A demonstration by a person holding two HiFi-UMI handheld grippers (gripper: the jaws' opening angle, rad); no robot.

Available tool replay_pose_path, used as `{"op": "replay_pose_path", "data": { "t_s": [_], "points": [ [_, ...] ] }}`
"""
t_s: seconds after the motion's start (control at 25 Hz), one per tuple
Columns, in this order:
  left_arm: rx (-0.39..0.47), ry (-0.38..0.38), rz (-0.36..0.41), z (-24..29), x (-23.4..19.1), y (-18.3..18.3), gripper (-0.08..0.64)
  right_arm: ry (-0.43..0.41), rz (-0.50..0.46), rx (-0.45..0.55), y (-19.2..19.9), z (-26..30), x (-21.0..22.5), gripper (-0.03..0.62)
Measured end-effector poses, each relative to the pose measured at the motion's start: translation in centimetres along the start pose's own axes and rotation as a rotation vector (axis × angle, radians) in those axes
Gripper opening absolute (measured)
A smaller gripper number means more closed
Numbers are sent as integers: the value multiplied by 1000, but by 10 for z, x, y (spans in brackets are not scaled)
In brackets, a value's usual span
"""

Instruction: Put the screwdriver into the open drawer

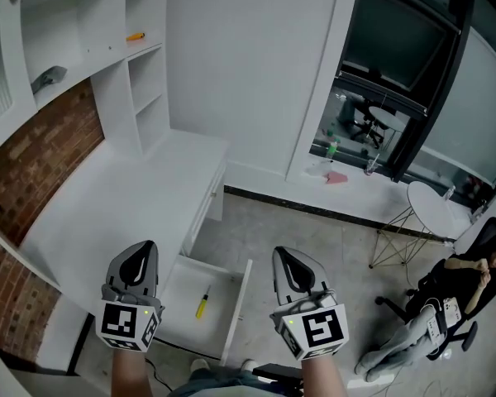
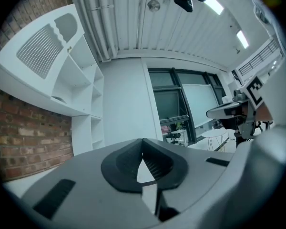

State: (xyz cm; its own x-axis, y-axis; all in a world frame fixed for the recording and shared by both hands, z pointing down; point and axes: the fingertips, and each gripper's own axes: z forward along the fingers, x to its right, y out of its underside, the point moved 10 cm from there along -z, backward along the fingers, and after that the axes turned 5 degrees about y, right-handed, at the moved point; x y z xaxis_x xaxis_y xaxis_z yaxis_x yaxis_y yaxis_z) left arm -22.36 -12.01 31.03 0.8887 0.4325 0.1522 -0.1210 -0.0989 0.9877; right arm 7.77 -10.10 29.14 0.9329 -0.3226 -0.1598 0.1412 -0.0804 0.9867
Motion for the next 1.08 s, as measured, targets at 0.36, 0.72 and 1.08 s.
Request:
{"op": "replay_pose_path", "data": {
  "t_s": [0.36,0.72,1.08],
  "points": [
    [59,20,43,3,-1,-16,14,18,-31,34,-9,0,2,9],
    [94,26,70,3,1,-27,14,9,-47,47,-12,2,2,9],
    [111,17,76,-3,-1,-32,14,-22,-35,51,-12,3,-3,9]
  ]
}}
